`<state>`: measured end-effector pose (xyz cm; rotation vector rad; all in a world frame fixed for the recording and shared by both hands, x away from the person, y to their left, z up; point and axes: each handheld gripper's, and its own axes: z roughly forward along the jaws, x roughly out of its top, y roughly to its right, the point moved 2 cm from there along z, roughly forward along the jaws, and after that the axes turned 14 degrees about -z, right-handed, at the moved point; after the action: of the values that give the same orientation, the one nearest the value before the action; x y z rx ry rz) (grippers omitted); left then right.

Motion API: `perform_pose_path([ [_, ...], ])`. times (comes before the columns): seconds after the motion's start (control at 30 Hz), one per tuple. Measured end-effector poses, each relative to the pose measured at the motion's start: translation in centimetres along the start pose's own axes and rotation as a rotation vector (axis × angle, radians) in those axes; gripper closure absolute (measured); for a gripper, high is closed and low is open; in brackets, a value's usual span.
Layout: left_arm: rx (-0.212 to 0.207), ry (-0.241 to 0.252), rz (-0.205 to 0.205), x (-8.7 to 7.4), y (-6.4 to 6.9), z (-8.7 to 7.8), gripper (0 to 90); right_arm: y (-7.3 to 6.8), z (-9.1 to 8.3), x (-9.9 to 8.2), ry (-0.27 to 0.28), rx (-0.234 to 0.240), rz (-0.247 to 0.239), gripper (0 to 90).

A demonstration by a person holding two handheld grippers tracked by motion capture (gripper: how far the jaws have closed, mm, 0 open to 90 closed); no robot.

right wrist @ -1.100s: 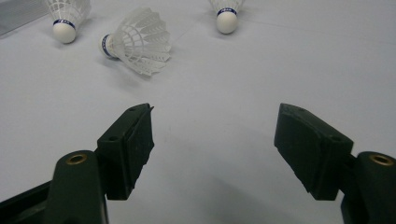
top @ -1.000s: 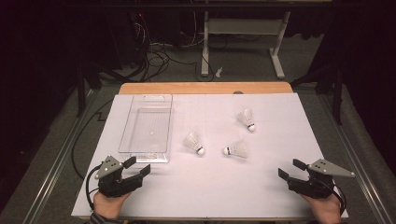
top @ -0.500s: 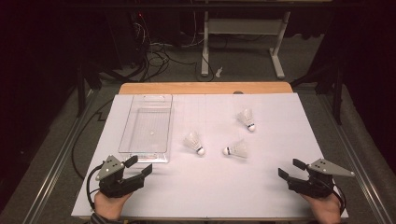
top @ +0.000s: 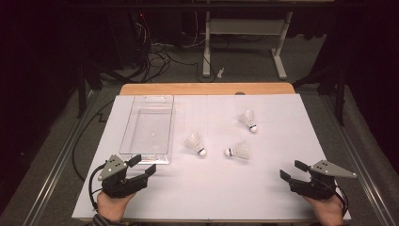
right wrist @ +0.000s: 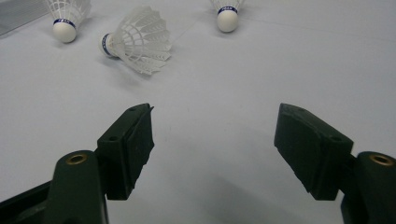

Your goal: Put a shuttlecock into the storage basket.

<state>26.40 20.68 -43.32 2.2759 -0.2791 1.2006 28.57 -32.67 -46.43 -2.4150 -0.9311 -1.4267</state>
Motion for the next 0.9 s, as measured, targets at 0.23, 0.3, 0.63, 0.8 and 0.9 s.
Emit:
perform_pose_path([
  [0.23, -0.011, -0.009, 0.015, 0.3, 0.4, 0.3, 34.1, 0.0, 0.0, 0.0, 0.000, -0.001, -0.002, 28.7],
  [0.3, -0.007, -0.013, 0.018, 0.6, 0.6, 0.4, 34.1, 0.0, 0.0, 0.0, -0.001, -0.002, -0.001, 28.7],
  [0.63, -0.026, -0.018, 0.034, 1.2, 1.3, 1.1, 34.5, 0.0, -0.1, 0.0, 0.003, -0.007, -0.001, 28.8],
  [0.8, -0.030, -0.020, 0.036, 1.4, 1.6, 1.4, 34.8, 0.0, -0.1, 0.0, 0.007, -0.011, 0.002, 28.9],
  [0.9, -0.033, -0.020, 0.037, 1.6, 1.7, 1.5, 34.9, 0.0, -0.1, 0.0, 0.007, -0.011, 0.004, 29.0],
])
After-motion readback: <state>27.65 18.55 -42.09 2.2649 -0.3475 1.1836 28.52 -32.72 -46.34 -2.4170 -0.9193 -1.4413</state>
